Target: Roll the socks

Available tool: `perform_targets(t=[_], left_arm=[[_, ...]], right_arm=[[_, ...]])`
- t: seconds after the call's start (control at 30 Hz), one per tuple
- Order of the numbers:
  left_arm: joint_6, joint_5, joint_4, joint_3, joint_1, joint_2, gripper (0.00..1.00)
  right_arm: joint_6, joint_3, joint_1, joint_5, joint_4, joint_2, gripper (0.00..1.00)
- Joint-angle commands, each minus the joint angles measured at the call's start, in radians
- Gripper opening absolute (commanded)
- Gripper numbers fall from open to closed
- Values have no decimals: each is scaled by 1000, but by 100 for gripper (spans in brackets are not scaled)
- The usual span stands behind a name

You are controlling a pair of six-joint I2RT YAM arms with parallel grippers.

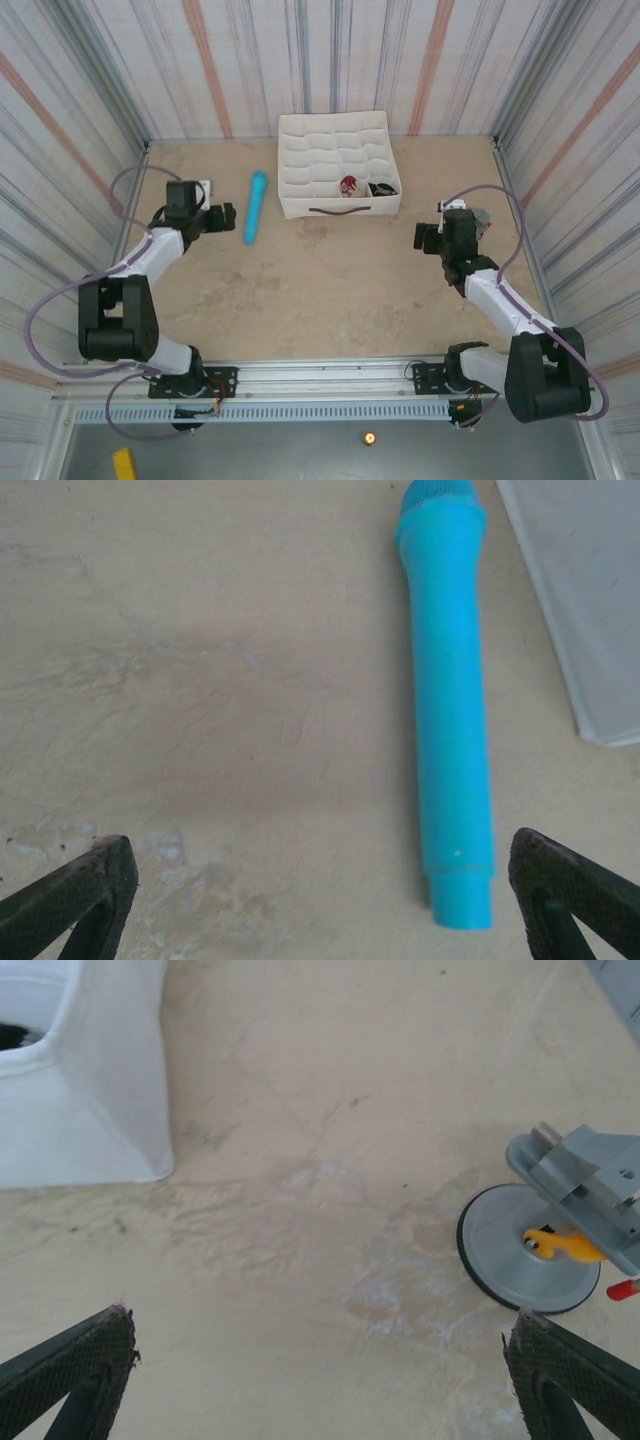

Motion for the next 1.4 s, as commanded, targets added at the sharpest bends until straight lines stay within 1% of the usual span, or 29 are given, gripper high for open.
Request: perform_targets(t=[0.0, 0.07, 0.17, 0.2, 0.23, 0.27, 0.3, 0.37, 0.4, 0.5, 0.53, 0.63, 0.67, 0.7, 0.73, 0.8, 0.87, 1.37], left_arm=[[94, 54, 279, -107, 20, -25, 99], [122, 20, 401, -201, 21, -45, 99], [119, -35, 585, -312, 27, -48, 99], [110, -42, 587, -314, 28, -54, 99], [100, -28, 601, -328, 29, -58, 99], [99, -9, 690, -365, 30, -46, 99], [98, 0, 743, -391, 29, -34, 99], [82, -41, 829, -420, 29, 7, 99], [79, -47, 839, -418, 29, 24, 99], [99, -3, 845, -397, 29, 68, 99], [96, -5, 811, -377, 29, 72, 99], [101, -32, 798, -372, 18, 71, 99], [102, -42, 792, -372, 14, 69, 99], [103, -46, 793, -371, 12, 71, 99], [103, -47, 792, -371, 10, 70, 99], [105, -52, 793, -371, 8, 70, 99], [111, -71, 793, -372, -1, 69, 99], [110, -70, 792, -371, -1, 68, 99]], right_arm=[[-40, -64, -13, 36, 237, 53, 99], [-46, -106, -27, 48, 357, 93, 99], [-65, -171, -55, 1, 553, 154, 99], [-73, -187, -61, -4, 617, 173, 99], [-81, -191, -62, -15, 639, 181, 99], [-89, -200, -74, -48, 682, 196, 99], [-76, -207, -88, -71, 723, 213, 99], [-47, -213, -115, -94, 755, 250, 99], [-38, -229, -125, -106, 803, 272, 99], [-27, -273, -151, -155, 961, 362, 99], [-30, -273, -151, -157, 1003, 391, 99], [-22, -194, -158, -169, 803, 362, 99], [-22, -168, -157, -154, 786, 381, 99], [-8, -132, -157, -129, 722, 386, 99], [-2, -132, -163, -135, 698, 373, 99], [3, -145, -162, -113, 741, 383, 99], [4, -138, -159, -115, 719, 375, 99], [2, -138, -160, -113, 721, 378, 99]])
